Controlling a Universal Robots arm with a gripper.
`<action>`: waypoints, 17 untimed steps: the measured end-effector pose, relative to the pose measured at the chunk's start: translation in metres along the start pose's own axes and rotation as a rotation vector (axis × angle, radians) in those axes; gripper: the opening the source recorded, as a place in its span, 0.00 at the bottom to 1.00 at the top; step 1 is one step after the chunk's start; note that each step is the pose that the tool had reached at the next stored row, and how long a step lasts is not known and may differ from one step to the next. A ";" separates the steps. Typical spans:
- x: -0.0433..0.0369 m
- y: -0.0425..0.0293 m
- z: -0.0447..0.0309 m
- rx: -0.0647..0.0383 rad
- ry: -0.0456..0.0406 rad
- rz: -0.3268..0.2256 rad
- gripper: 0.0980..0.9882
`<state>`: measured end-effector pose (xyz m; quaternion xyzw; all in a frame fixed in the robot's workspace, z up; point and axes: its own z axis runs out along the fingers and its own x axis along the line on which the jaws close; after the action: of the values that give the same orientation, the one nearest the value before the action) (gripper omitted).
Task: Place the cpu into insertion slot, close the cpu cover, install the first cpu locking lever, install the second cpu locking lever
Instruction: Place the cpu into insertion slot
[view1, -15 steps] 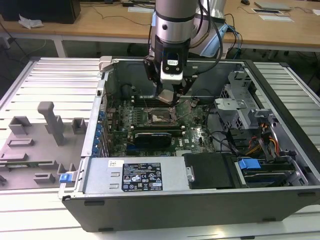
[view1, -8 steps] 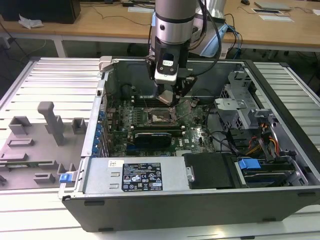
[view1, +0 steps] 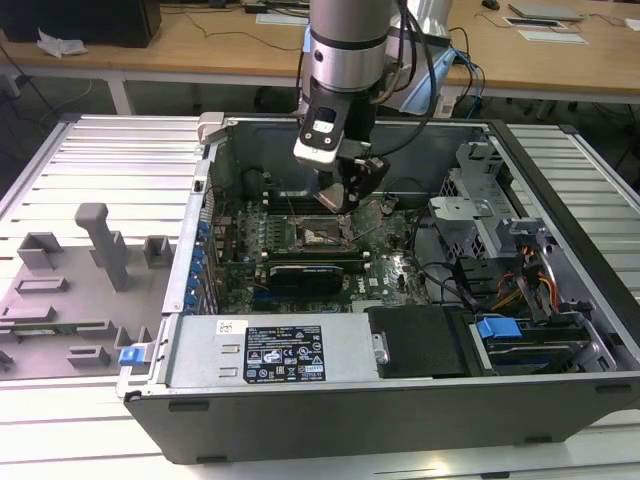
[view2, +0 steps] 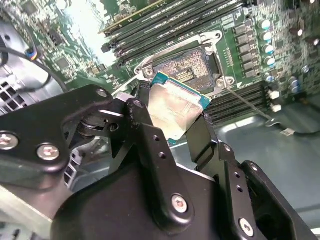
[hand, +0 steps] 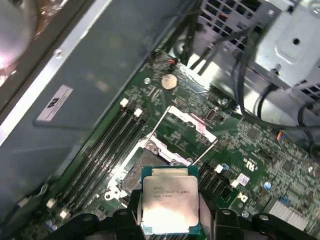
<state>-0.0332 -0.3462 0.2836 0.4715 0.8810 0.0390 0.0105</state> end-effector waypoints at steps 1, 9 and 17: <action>0.0000 0.0000 0.0004 0.000 -0.0017 0.021 0.50; -0.0001 -0.0003 0.0039 -0.004 -0.0191 0.243 0.50; -0.0001 -0.0006 0.0078 -0.007 -0.0316 0.401 0.50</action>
<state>-0.0332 -0.3462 0.2758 0.6378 0.7691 0.0361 0.0181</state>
